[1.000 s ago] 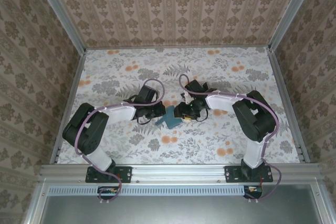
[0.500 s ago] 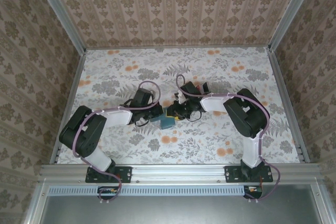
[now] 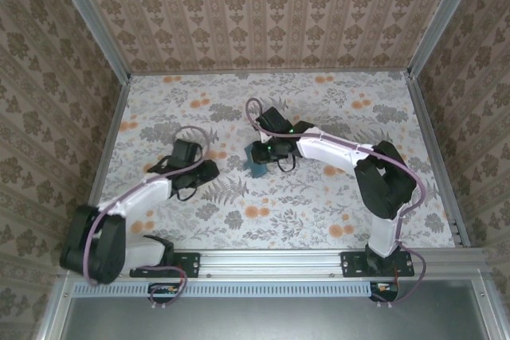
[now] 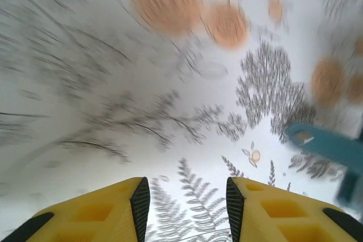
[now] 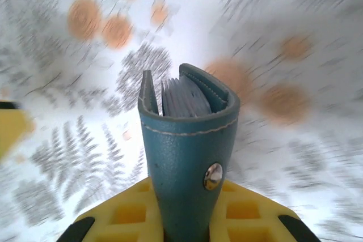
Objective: Put the credit cards into the card holder
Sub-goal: Turn over the card holder at the center of the table.
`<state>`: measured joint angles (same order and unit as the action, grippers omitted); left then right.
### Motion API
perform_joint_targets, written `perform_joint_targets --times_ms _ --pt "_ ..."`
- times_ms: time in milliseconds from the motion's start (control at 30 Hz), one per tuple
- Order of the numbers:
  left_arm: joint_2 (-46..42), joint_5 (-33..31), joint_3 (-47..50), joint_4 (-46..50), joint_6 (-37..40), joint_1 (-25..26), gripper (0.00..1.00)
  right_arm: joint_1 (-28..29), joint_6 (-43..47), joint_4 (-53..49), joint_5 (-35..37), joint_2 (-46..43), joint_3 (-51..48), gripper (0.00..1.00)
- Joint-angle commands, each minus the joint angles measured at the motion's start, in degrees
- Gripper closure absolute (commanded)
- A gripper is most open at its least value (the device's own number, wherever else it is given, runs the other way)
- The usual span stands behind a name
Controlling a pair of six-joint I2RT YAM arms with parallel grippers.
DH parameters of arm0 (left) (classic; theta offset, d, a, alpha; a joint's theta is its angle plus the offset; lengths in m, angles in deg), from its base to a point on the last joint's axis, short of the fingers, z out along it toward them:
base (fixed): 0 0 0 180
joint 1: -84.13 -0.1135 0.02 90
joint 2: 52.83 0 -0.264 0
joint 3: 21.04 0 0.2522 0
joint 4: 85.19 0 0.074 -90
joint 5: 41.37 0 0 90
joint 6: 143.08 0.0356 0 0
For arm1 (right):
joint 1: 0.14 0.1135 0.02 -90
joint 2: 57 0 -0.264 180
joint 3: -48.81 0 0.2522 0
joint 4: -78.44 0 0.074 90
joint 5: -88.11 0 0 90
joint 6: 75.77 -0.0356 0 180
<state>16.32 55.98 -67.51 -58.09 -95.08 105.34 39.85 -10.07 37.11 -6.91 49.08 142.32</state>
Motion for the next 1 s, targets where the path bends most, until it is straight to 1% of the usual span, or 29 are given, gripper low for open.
perform_joint_targets --times_ms 0,67,100,167,300,400,467,533,567,600,633,667,700,800,867,967 --pt "-6.46 -1.72 1.88 6.06 3.03 -4.10 0.56 1.93 13.21 -14.00 25.17 -1.97 6.54 0.91" --pt "-9.28 -0.35 3.07 6.34 3.40 -6.49 0.55 2.98 16.82 -16.62 33.51 -0.48 9.60 0.89" --pt "-9.82 0.29 3.56 6.22 3.54 -7.33 0.55 3.41 17.98 -17.46 35.58 0.41 10.80 0.88" --pt "-10.04 1.79 4.14 5.85 4.15 -8.78 0.55 4.69 19.66 -18.51 37.50 2.46 12.80 0.88" --pt "-8.04 4.49 4.32 5.05 4.98 -10.92 0.56 8.32 19.44 -19.61 36.65 8.34 15.50 0.87" --pt "-7.23 5.73 4.73 3.97 5.09 -11.51 0.56 11.23 17.47 -20.54 36.36 13.07 17.58 0.86" --pt "-6.94 6.17 4.85 3.73 5.15 -11.71 0.56 12.57 16.30 -20.53 34.64 15.13 18.21 0.81" --pt "-6.83 6.43 4.89 3.79 5.26 -11.90 0.56 13.80 15.29 -20.73 33.79 16.66 19.03 0.79" --pt "-6.83 6.53 5.02 3.73 5.35 -12.03 0.56 14.51 15.03 -20.48 33.51 17.04 19.27 0.75" --pt "-6.83 6.62 5.02 3.61 5.41 -12.12 0.56 15.11 14.59 -20.06 33.13 17.31 19.37 0.65" --pt "-6.70 6.69 5.02 3.41 5.37 -12.16 0.56 15.37 14.21 -19.38 31.90 17.11 19.31 0.56" --pt "-6.42 6.86 5.02 2.97 5.44 -12.24 0.56 15.47 13.42 -18.73 29.50 16.56 19.31 0.50" --pt "-5.93 7.26 4.81 2.67 5.44 -12.29 0.56 15.47 12.45 -17.85 26.90 15.79 19.03 0.47" --pt "-4.02 8.91 3.50 2.31 5.61 -12.25 0.57 15.30 11.14 -14.00 19.23 11.99 16.96 0.44" --pt "-3.19 9.79 2.84 2.07 5.62 -12.13 0.58 14.68 10.07 -11.52 15.38 8.84 15.06 0.42" --pt "-2.72 10.82 2.24 1.35 5.33 -11.20 0.59 11.14 8.06 -10.09 8.93 4.36 12.94 0.42"
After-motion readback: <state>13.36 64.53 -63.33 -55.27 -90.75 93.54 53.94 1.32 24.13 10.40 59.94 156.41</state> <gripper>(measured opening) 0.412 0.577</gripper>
